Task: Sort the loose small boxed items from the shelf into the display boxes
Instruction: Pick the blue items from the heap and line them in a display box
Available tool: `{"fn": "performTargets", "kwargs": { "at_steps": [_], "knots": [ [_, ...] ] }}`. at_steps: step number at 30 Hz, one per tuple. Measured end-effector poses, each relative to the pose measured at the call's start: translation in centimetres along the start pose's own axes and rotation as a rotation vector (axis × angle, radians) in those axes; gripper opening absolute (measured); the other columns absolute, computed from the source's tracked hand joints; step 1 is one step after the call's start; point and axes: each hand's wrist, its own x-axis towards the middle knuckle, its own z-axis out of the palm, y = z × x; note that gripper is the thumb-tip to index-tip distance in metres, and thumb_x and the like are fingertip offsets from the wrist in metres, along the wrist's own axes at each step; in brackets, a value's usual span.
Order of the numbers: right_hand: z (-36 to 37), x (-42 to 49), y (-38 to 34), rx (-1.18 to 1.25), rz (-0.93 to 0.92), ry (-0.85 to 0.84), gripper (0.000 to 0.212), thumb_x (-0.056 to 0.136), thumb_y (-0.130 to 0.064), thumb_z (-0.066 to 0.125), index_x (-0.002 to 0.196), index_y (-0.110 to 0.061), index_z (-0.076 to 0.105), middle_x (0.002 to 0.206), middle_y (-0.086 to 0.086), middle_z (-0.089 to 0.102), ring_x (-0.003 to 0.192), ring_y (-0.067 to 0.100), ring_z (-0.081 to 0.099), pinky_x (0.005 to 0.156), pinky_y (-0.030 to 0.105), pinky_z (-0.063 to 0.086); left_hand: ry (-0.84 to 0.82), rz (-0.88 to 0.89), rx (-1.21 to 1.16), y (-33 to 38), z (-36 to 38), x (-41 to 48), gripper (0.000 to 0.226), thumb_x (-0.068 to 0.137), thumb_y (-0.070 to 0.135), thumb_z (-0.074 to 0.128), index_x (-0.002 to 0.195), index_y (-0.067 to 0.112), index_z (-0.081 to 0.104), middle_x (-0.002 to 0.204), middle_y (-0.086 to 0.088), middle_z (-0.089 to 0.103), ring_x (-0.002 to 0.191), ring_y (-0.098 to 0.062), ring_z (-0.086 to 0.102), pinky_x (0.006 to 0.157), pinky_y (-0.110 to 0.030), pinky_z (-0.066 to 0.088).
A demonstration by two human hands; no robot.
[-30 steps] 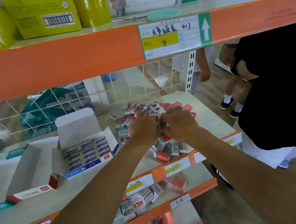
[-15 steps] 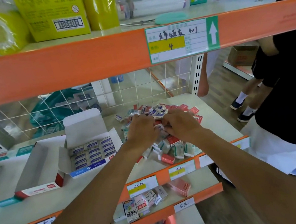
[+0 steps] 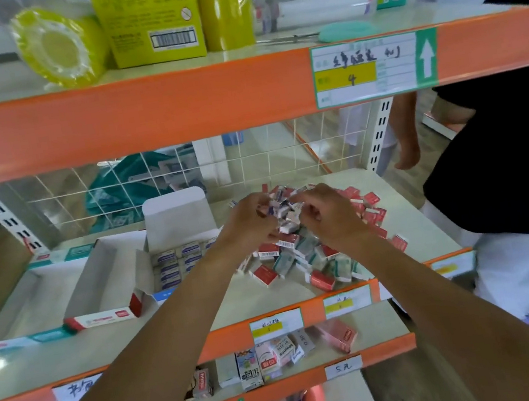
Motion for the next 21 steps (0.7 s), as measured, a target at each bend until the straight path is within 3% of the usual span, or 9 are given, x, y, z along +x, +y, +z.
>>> {"fn": "performTargets", "kwargs": {
  "at_steps": [3,5,7,9,12,17,21],
  "knots": [
    [0.8,0.5,-1.2,0.061,0.057,0.016,0.024,0.084,-0.001,0.060,0.104,-0.009,0.071,0.098,0.015,0.061,0.087,0.023,0.059,0.079,0.029,0.046,0.032,-0.005,-0.043,-0.4,-1.6,-0.6,0.028,0.085,-0.005,0.054,0.107,0.013,0.055,0.084,-0.010,0.063,0.069,-0.024,0.071,0.068,-0.036,0.060],
    [1.4,0.9,-2.0,0.091,0.090,-0.008,0.025,0.083,-0.002,0.063,0.106,-0.008,0.070,0.100,0.013,0.062,0.091,0.024,0.059,0.080,0.022,0.042,0.045,-0.008,-0.010,-0.8,-2.7,-0.9,0.025,0.084,-0.003,0.059,0.104,0.011,0.054,0.083,-0.010,0.063,0.071,-0.027,0.071,0.072,-0.042,0.060],
    [1.9,1.2,-2.7,0.116,0.110,-0.048,0.029,0.082,-0.004,0.066,0.111,-0.010,0.069,0.103,0.009,0.062,0.095,0.022,0.060,0.085,0.021,0.043,0.055,-0.006,0.058,-1.1,-3.6,-1.3,0.020,0.082,0.001,0.064,0.093,0.014,0.053,0.082,-0.010,0.064,0.070,-0.023,0.069,0.071,-0.039,0.060],
    [2.6,1.5,-3.5,0.148,0.100,-0.075,0.029,0.082,-0.005,0.068,0.111,-0.011,0.068,0.103,0.009,0.065,0.095,0.023,0.063,0.087,0.031,0.049,0.080,-0.001,0.117,-1.5,-4.7,-1.8,0.021,0.082,0.005,0.067,0.084,0.018,0.051,0.080,-0.007,0.063,0.069,-0.019,0.065,0.067,-0.032,0.058],
    [3.7,1.8,-4.9,0.191,0.073,-0.094,0.024,0.081,-0.005,0.070,0.104,-0.008,0.068,0.088,0.001,0.063,0.082,0.022,0.065,0.079,0.034,0.054,0.124,-0.028,0.098,-2.3,-6.3,-2.3,0.018,0.082,0.002,0.063,0.091,0.014,0.053,0.076,-0.008,0.062,0.061,-0.016,0.059,0.059,-0.026,0.054],
    [5.6,2.4,-7.2,0.180,0.003,-0.139,0.017,0.079,-0.009,0.070,0.093,-0.013,0.062,0.080,-0.001,0.055,0.068,0.013,0.055,0.063,0.020,0.043,0.123,-0.113,0.149,-3.8,-9.6,-3.2,0.017,0.082,0.003,0.066,0.097,0.010,0.060,0.086,-0.005,0.064,0.067,-0.010,0.062,0.045,-0.011,0.046],
    [7.0,2.6,-8.9,0.108,-0.139,-0.157,0.018,0.082,-0.014,0.067,0.099,-0.015,0.061,0.092,-0.001,0.055,0.074,0.013,0.054,0.066,0.025,0.044,0.120,-0.087,0.356,-5.2,-12.1,-3.8,0.025,0.077,0.012,0.074,0.096,0.017,0.058,0.093,0.003,0.060,0.076,-0.010,0.057,0.055,-0.016,0.042]
  ]
}}
